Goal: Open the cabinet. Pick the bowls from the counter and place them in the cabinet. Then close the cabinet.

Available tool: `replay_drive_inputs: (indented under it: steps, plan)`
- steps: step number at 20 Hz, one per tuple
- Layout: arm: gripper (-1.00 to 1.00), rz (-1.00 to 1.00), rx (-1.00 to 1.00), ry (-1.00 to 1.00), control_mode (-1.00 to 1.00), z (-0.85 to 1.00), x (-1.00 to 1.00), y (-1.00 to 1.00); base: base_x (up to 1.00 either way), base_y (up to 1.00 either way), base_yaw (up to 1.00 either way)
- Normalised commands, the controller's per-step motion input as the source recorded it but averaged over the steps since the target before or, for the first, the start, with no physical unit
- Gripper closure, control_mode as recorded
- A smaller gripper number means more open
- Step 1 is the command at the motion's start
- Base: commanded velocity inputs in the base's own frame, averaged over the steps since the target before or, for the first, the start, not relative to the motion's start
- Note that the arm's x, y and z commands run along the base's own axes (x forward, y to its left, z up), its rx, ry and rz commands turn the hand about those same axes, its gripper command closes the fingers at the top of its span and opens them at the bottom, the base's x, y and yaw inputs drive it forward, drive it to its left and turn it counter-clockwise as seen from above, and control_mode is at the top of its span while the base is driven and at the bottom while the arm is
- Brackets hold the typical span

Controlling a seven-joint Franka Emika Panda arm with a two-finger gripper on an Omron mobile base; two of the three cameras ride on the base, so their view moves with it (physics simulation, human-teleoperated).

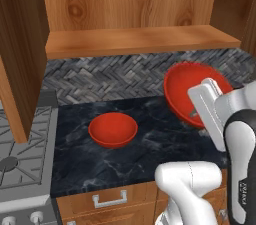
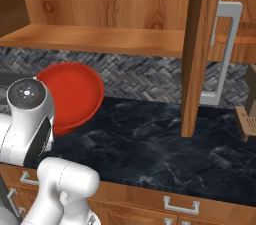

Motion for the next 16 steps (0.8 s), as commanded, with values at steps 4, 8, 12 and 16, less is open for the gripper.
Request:
replay_drive_inputs:
  steps: [4, 8, 12, 16]
  plan:
    - [1.0, 0.15, -0.02, -0.07, -1.0, 0.33, -0.03, 0.0, 0.0, 0.0, 0.0]
    - [1.0, 0.14, 0.0, 0.0, -1.0, 0.17, 0.05, -0.03, 0.0, 0.0, 0.0]
    - [1.0, 0.06, 0.0, 0.0, -1.0, 0.02, 0.05, -0.17, 0.0, 0.0, 0.0]
    - [1.0, 0.01, 0.0, -0.16, -1.0, 0.13, 0.01, -0.07, 0.0, 0.0, 0.0]
